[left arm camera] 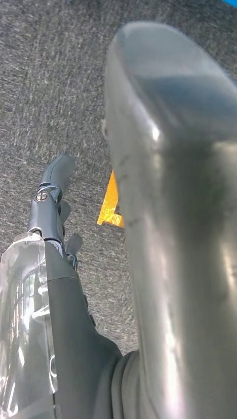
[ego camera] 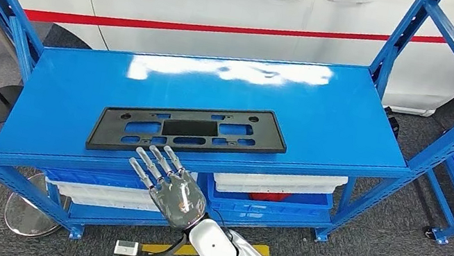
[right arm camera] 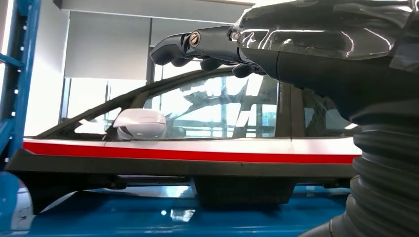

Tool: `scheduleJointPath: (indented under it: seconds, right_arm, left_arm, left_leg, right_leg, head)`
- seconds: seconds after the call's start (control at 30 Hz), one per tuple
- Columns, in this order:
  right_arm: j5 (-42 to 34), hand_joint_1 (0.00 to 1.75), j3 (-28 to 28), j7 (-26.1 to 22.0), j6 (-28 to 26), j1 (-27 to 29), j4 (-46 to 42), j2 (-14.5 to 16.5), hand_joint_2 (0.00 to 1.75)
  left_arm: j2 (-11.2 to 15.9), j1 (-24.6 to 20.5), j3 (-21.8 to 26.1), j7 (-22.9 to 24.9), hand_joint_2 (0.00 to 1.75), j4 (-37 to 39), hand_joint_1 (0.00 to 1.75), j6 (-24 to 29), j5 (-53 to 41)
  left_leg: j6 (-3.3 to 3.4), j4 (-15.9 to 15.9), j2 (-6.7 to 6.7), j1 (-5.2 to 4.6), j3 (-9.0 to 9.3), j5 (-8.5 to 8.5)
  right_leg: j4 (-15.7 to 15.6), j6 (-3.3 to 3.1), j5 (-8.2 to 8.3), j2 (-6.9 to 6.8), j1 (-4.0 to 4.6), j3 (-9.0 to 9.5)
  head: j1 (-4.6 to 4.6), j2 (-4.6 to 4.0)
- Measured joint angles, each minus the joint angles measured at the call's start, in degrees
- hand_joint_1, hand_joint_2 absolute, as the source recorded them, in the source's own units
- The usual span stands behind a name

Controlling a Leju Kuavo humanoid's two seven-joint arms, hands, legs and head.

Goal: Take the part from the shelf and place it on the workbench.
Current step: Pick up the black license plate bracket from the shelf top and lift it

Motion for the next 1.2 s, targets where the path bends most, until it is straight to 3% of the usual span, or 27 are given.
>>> scheduleJointPath:
  seconds: [0.13,0.2,0.27,0.33,0.37,0.4,0.43,0.5,0.53,0.6,0.73,0.8,0.87,0.9,0.93,0.97,1.0,1.07,1.2]
  right_arm:
    - [0.0,0.0,-0.06,-0.05,0.0,-0.01,0.01,0.0,1.75]
    - [0.0,0.0,-0.53,-0.32,-0.02,-0.09,0.08,0.18,1.75]
    - [0.01,0.0,-1.89,-0.66,-0.1,-0.32,0.37,0.57,1.75]
    - [0.02,0.0,-3.33,-0.72,-0.16,-0.49,0.77,0.86,1.75]
    - [0.02,0.0,-3.74,-0.72,-0.17,-0.51,0.93,0.92,1.75]
    - [0.02,0.0,-3.9,-0.72,-0.17,-0.46,1.06,0.92,1.75]
    - [0.02,0.0,-3.96,-0.68,-0.17,-0.42,1.14,0.92,1.75]
    - [0.02,0.0,-4.32,-0.59,-0.17,-0.45,1.2,0.92,1.75]
    - [0.02,0.0,-4.62,-0.53,-0.17,-0.5,1.24,0.92,1.75]
    - [0.01,0.0,-5.27,-0.43,-0.17,-0.59,1.33,0.93,1.75]
    - [0.02,0.0,-6.31,0.09,-0.17,-0.79,1.57,1.19,1.75]
    - [0.02,0.0,-6.72,1.2,0.24,-1.05,1.62,1.53,1.75]
    - [0.02,0.0,-6.82,2.62,1.5,-1.21,1.62,1.66,1.75]
    - [0.02,0.0,-6.86,3.09,2.35,-1.27,1.62,1.6,1.75]
    - [0.02,0.0,-6.98,3.4,3.18,-1.41,1.62,1.48,1.75]
    - [0.02,0.0,-7.2,3.58,4.01,-1.68,1.62,1.33,1.75]
    - [0.02,0.12,-7.51,3.67,4.81,-2.09,1.61,1.17,1.75]
    - [0.02,0.37,-8.29,3.7,6.65,-3.24,1.6,0.8,1.75]
    - [0.02,1.52,-9.77,3.23,10.86,-5.03,1.57,-0.06,1.75]
  left_arm:
    - [0.06,0.0,0.01,0.06,0.0,0.0,0.0,0.01,0.02]
    - [0.16,-0.05,0.04,0.39,0.0,0.04,0.0,0.11,0.11]
    - [0.39,-0.16,0.1,0.97,0.0,0.12,0.0,0.34,0.14]
    - [0.65,-0.27,0.13,1.3,0.0,0.16,0.0,0.57,0.08]
    - [0.74,-0.25,0.13,1.35,0.0,0.17,0.0,0.66,0.08]
    - [0.77,-0.23,0.13,1.38,0.0,0.17,0.0,0.68,0.07]
    - [0.77,-0.19,0.13,1.42,0.0,0.17,0.0,0.68,0.06]
    - [0.76,-0.13,0.14,1.49,0.0,0.2,0.0,0.68,0.02]
    - [0.73,-0.16,0.15,1.54,0.0,0.28,0.0,0.66,0.0]
    - [0.8,-0.28,0.15,1.67,0.0,0.43,0.0,0.62,-0.04]
    - [1.36,-0.37,0.16,2.31,0.0,0.52,0.0,0.55,-0.07]
    - [1.63,-0.5,0.19,2.72,0.0,0.55,0.0,0.62,-0.03]
    - [1.84,-0.49,0.2,3.05,0.0,0.55,0.0,0.67,-0.07]
    - [2.01,-0.41,0.2,3.14,0.0,0.55,0.0,0.67,-0.11]
    - [2.2,-0.33,0.2,3.21,0.0,0.55,0.0,0.67,-0.16]
    - [2.39,-0.26,0.21,3.26,0.0,0.55,0.0,0.65,-0.23]
    - [2.59,-0.22,0.22,3.3,0.0,0.55,0.0,0.63,-0.3]
    - [2.85,-0.27,0.24,3.41,0.0,0.58,0.0,0.72,-0.66]
    - [3.04,-0.2,0.24,3.67,0.0,0.61,0.0,1.65,-1.52]
  left_leg:
    - [-0.04,-1.29,0.01,0.04,0.45,0.91]
    - [0.02,-5.68,0.07,0.01,2.26,2.57]
    - [1.29,-9.89,0.01,-0.2,4.32,3.19]
    - [3.13,-10.28,-0.14,-0.51,5.29,1.97]
    - [3.64,-10.4,-0.2,-0.66,5.89,1.54]
    - [3.83,-10.4,-0.23,-0.88,6.27,1.16]
    - [3.9,-10.4,-0.28,-1.11,6.77,0.81]
    - [3.94,-10.47,-0.34,-1.52,7.97,-0.01]
    - [3.86,-10.51,-0.34,-1.69,8.5,-0.4]
    - [3.45,-10.62,-0.28,-1.7,9.03,-0.86]
    - [2.13,-9.28,-0.14,-1.71,9.51,-1.58]
    - [1.44,-4.35,-0.11,-1.38,6.95,-3.98]
    - [0.67,2.1,-0.09,-0.88,2.77,-6.48]
    - [0.34,3.7,-0.08,-0.62,1.33,-6.62]
    - [0.04,3.42,-0.07,-0.39,0.78,-5.57]
    - [-0.23,0.97,-0.06,-0.18,1.27,-3.25]
    - [-0.48,-2.81,-0.04,0.03,2.38,-0.46]
    - [-0.3,-8.82,0.04,-0.09,4.16,2.36]
    - [1.81,-10.15,0.0,-0.32,4.48,2.87]
  right_leg:
    - [0.03,0.08,-0.15,0.02,-0.04,0.2]
    - [0.23,0.66,-0.89,0.06,-0.05,0.71]
    - [1.66,1.82,-2.1,0.08,0.01,0.77]
    - [10.07,2.63,-5.34,0.0,0.08,-4.15]
    - [14.7,2.72,-6.76,-0.04,0.08,-7.23]
    - [17.61,2.53,-7.12,-0.04,0.2,-9.8]
    - [16.79,2.1,-5.5,-0.04,0.37,-10.29]
    - [9.95,0.68,0.13,-0.05,1.04,-8.61]
    - [6.45,-0.12,1.97,-0.06,1.43,-7.53]
    - [2.28,-1.19,3.26,-0.06,2.08,-6.28]
    - [0.22,-1.71,3.49,-0.04,1.63,-4.17]
    - [-0.35,-1.77,3.27,-0.1,1.24,-3.16]
    - [-0.33,-1.7,2.77,-0.11,1.13,-2.76]
    - [-0.28,-1.56,2.48,-0.07,1.05,-2.5]
    - [-0.18,-1.35,2.16,0.0,0.93,-2.19]
    - [-0.03,-1.1,1.79,0.06,0.75,-1.81]
    - [0.2,-0.79,1.35,0.1,0.58,-1.44]
    - [0.76,-0.08,0.66,0.13,0.46,-1.17]
    - [1.26,1.22,-0.2,0.08,0.58,-1.38]
  head:
    - [0.0,0.0]
    - [-0.05,0.0]
    - [-0.01,0.0]
    - [0.16,0.0]
    - [0.21,0.0]
    - [0.22,0.0]
    - [0.22,0.0]
    - [0.22,0.0]
    - [0.06,0.0]
    - [-0.09,0.0]
    - [-0.15,0.0]
    - [-0.28,0.0]
    - [-0.33,0.0]
    - [-0.33,0.0]
    - [-0.33,0.0]
    - [-0.34,0.0]
    - [-0.34,0.0]
    - [-0.4,0.0]
    - [-0.32,0.0]
